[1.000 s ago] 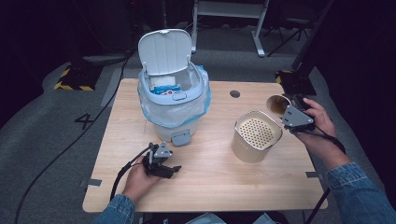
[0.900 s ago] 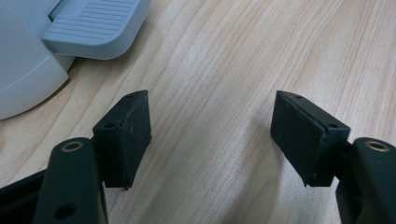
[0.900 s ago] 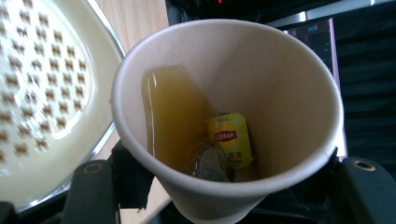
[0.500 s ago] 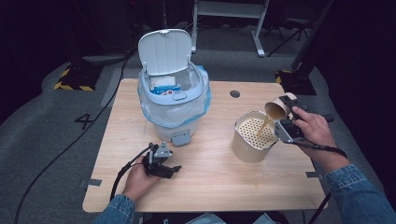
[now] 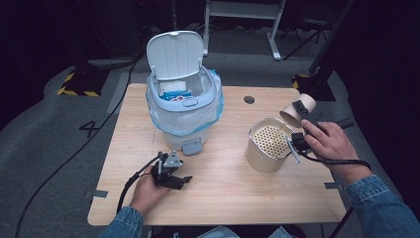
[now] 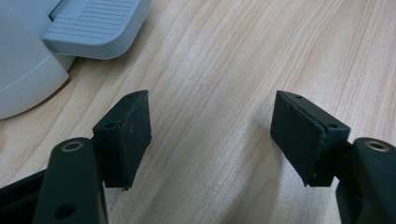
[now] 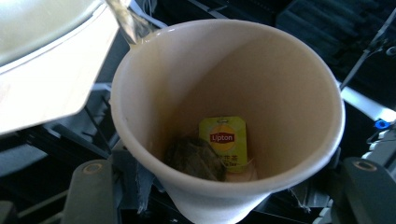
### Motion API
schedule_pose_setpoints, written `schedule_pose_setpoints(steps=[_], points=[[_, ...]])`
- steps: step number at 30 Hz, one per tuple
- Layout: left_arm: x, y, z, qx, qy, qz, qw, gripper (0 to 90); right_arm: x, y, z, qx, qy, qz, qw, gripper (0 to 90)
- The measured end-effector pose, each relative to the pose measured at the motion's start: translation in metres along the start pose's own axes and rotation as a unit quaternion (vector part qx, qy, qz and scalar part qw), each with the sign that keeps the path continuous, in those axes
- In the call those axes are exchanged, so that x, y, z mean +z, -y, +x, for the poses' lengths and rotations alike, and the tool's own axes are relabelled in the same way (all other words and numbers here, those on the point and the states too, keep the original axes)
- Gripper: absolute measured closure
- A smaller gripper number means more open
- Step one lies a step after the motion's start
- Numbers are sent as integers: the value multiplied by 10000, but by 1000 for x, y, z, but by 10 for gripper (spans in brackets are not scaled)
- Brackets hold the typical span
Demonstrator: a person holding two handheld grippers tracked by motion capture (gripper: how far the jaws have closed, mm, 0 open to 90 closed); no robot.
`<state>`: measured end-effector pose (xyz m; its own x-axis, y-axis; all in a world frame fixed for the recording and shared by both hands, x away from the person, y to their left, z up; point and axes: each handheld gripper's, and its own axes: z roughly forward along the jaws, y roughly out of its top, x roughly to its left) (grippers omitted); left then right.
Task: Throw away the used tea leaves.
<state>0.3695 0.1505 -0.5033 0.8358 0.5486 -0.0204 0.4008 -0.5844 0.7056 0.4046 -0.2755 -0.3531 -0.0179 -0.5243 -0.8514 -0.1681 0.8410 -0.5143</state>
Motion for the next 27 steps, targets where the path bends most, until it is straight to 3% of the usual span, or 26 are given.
schedule_pose_setpoints(steps=[5,12,19,27], points=[[0,0,0,-5,1,-3,10000,293,-2,-3,1,-517,253,138,9982,355],[0,0,0,0,1,0,10000,293,-4,-3,-3,-928,409,247,9945,352],[0,0,0,-2,2,0,10000,293,-8,-1,-9,-1508,659,449,9853,352],[0,0,0,-6,1,-3,10000,293,-10,-8,-17,-2077,905,613,9721,353]])
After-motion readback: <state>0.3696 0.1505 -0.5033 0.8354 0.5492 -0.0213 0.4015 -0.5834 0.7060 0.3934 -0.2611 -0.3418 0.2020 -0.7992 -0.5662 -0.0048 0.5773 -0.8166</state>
